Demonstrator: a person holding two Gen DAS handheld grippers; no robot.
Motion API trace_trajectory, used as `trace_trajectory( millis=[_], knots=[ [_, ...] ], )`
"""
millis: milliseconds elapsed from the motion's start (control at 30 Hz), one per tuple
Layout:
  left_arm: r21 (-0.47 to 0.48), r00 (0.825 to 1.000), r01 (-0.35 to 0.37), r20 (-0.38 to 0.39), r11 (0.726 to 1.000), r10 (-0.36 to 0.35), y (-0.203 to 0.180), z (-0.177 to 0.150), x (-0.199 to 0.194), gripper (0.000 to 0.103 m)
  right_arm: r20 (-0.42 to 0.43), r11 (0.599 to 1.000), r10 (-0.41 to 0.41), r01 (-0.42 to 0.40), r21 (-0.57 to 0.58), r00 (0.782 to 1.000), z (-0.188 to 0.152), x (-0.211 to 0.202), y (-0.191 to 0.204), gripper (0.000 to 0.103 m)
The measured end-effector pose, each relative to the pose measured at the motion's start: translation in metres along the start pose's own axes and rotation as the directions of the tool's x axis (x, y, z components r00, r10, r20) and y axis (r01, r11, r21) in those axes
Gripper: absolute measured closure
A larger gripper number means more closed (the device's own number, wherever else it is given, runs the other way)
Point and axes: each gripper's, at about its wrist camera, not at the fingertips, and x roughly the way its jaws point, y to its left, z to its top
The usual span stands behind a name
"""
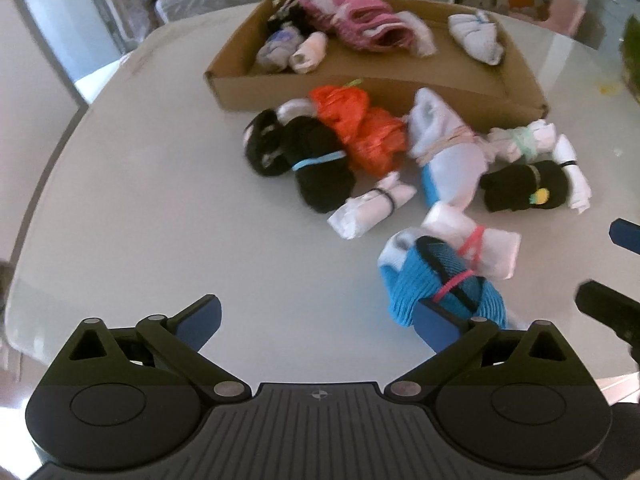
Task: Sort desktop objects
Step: 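Move both open tools over the sock pile on the table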
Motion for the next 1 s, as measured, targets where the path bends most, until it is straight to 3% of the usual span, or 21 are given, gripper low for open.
trace_trajectory(
  millis=[400, 533, 633, 1000],
  knots=[
    [-0.02, 0.992, -0.116, -0.052, 0.993, 0.115, 0.002, -0.004, 0.01, 0.0, -0.056, 0.986, 0.004, -0.013, -0.168, 0.998, -0.005, 0.034, 0.02, 0.03],
    [-0.01, 0.991, -0.127, -0.042, 0.992, 0.126, -0.006, -0.003, 0.009, 0.001, -0.064, 0.98, 0.026, -0.038, -0.196, 0.998, -0.003, 0.042, 0.021, 0.032],
    [0.018, 0.984, -0.178, -0.016, 0.984, 0.178, -0.016, -0.003, 0.008, 0.001, -0.066, 0.975, 0.035, -0.048, -0.217, 0.997, -0.002, 0.044, 0.02, 0.032],
    [0.015, 0.97, -0.242, -0.034, 0.97, 0.242, -0.018, 0.011, 0.016, 0.001, -0.076, 0.961, 0.099, -0.115, -0.251, 0.992, -0.003, 0.051, 0.024, 0.036]
  ],
)
